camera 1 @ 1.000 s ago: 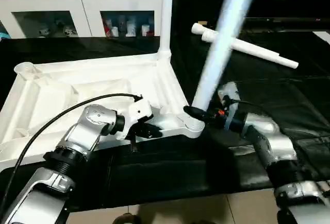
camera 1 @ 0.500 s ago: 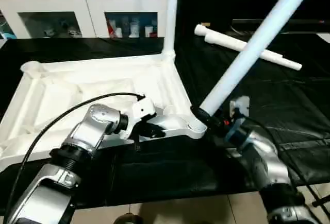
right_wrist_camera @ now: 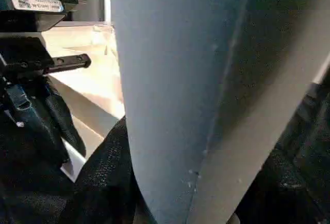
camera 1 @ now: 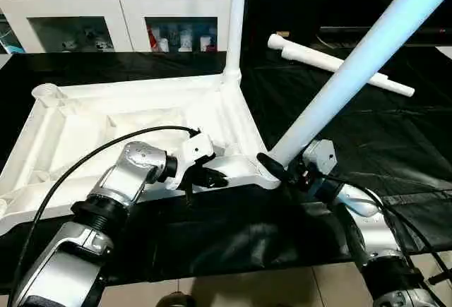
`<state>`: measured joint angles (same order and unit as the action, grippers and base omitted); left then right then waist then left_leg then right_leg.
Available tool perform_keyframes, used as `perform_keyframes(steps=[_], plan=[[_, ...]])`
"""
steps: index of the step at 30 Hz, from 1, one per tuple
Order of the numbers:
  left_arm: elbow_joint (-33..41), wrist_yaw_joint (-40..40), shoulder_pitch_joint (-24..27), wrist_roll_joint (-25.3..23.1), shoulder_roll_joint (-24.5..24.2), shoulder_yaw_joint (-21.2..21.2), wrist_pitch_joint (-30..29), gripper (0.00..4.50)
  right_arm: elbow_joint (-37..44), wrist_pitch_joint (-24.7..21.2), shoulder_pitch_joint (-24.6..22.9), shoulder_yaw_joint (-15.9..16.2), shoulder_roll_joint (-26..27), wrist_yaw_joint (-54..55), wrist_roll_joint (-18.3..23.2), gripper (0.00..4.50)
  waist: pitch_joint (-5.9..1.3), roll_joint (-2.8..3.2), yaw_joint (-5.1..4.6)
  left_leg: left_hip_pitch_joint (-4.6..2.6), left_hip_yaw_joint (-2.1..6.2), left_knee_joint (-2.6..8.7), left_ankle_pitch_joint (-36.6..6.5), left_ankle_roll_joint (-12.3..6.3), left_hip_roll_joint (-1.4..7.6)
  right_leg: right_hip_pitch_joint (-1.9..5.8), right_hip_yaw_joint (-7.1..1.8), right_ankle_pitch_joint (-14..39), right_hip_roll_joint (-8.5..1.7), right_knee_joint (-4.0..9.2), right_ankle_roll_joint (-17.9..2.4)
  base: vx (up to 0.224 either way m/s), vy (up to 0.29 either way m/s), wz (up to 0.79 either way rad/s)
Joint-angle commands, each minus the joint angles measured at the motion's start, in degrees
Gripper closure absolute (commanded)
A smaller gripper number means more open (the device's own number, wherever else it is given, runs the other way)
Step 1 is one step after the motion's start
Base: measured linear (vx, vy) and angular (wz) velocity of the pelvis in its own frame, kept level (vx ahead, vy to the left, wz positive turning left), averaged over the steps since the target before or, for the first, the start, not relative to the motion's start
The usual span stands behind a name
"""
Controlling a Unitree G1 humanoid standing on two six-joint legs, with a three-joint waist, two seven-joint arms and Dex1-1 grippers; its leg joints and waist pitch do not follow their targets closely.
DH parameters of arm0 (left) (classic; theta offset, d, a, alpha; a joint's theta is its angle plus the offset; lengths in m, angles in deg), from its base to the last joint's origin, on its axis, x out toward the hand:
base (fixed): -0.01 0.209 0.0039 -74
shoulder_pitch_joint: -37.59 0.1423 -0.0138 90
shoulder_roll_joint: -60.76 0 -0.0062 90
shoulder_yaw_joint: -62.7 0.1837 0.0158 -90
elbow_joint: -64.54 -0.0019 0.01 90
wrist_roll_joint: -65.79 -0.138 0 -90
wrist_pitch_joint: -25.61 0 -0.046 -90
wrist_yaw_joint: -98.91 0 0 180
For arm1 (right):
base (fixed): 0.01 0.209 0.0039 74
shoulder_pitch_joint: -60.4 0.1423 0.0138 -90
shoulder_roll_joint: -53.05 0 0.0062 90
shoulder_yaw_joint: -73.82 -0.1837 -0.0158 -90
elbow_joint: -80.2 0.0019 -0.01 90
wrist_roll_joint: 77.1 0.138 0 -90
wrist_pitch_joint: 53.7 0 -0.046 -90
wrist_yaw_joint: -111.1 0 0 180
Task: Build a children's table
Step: Insert table leg to table base
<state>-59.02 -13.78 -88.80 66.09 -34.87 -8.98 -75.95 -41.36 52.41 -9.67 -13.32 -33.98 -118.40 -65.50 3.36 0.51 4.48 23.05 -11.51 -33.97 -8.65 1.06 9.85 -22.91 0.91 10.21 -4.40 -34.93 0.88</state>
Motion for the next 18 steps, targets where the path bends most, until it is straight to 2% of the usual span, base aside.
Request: perform_keyframes(steps=[1,2,4,5,9,10,11,15,18], plan=[[1.6,-1.6,-1.6,1.5,0.0,-2.8,1.0,4.50,-3.8,-4.7,-0.5,2.9,-0.3,-3.6,-0.8,2.55,-3.38,-0.62,-0.71,-2.34,2.17,4.86,-26.3,1.34,3.17,0.39,-1.56,27.8,-3.85,5.70,-10.2,0.000,0.000,0.00],[1.9,-1.4,-1.5,1.5,-0.1,-2.7,0.9,4.50,-4.1,-5.9,0.4,3.2,-0.4,-4.8,-0.4,2.55,-3.37,-0.80,-0.82,-2.37,2.12,4.87,-26.4,1.28,3.18,0.35,-1.54,28.1,-3.81,5.77,-10.1,0.000,0.000,0.00],[2.1,-0.1,-1.7,1.1,-0.6,-1.9,1.3,4.50,-4.9,-11.4,3.4,3.6,-1.4,-9.6,1.4,2.55,-3.34,-0.86,-1.20,-2.44,2.23,4.77,-26.7,1.28,3.18,0.34,-1.48,28.9,-3.86,5.72,-10.4,0.000,0.000,0.00],[2.1,0.1,-1.7,1.0,-0.6,-1.8,1.4,4.50,-5.0,-12.0,3.8,3.6,-1.6,-10.2,1.5,2.55,-3.36,-0.78,-1.16,-2.46,2.15,4.82,-26.4,1.42,3.28,0.24,-1.56,28.4,-3.89,5.78,-10.4,0.000,0.000,0.00],[2.1,1.1,-2.3,0.7,-0.9,-1.1,1.8,4.50,-6.5,-12.8,5.9,5.1,-3.9,-15.1,0.1,2.55,-3.55,-1.24,-1.19,-2.30,2.00,4.78,-24.7,1.16,3.34,0.45,-1.56,25.8,-3.86,5.46,-10.9,0.000,0.000,0.00],[2.0,1.3,-2.4,0.6,-0.9,-1.0,1.9,4.50,-6.9,-12.7,6.3,5.3,-4.2,-15.7,-0.2,2.55,-3.50,-1.16,-1.07,-2.41,1.84,4.69,-24.2,0.87,3.35,0.30,-1.64,24.8,-3.84,5.44,-11.3,0.000,0.000,0.00],[1.8,1.7,-2.7,0.4,-1.0,-0.6,2.3,4.50,-7.6,-12.8,7.1,6.0,-4.7,-17.2,-0.8,2.55,-3.59,-1.20,-1.08,-2.19,1.85,4.66,-23.5,0.69,3.33,0.55,-1.62,24.0,-3.91,5.28,-11.7,0.000,0.000,0.00],[1.7,2.6,-3.0,0.0,-1.2,0.1,2.7,4.50,-8.1,-12.2,7.6,7.7,-5.5,-19.2,-2.4,2.55,-3.72,-1.21,-0.76,-2.18,1.64,4.67,-21.3,0.06,3.41,0.75,-1.57,20.3,-3.70,4.90,-12.6,0.000,0.000,0.00],[1.6,3.0,-3.2,-0.3,-1.2,0.4,3.0,4.50,-7.7,-12.2,7.4,8.5,-5.8,-20.2,-2.9,2.55,-3.66,-1.16,-0.66,-2.19,1.63,4.68,-21.6,0.10,3.42,0.79,-1.55,20.5,-3.69,4.87,-12.7,0.000,0.000,0.00]])
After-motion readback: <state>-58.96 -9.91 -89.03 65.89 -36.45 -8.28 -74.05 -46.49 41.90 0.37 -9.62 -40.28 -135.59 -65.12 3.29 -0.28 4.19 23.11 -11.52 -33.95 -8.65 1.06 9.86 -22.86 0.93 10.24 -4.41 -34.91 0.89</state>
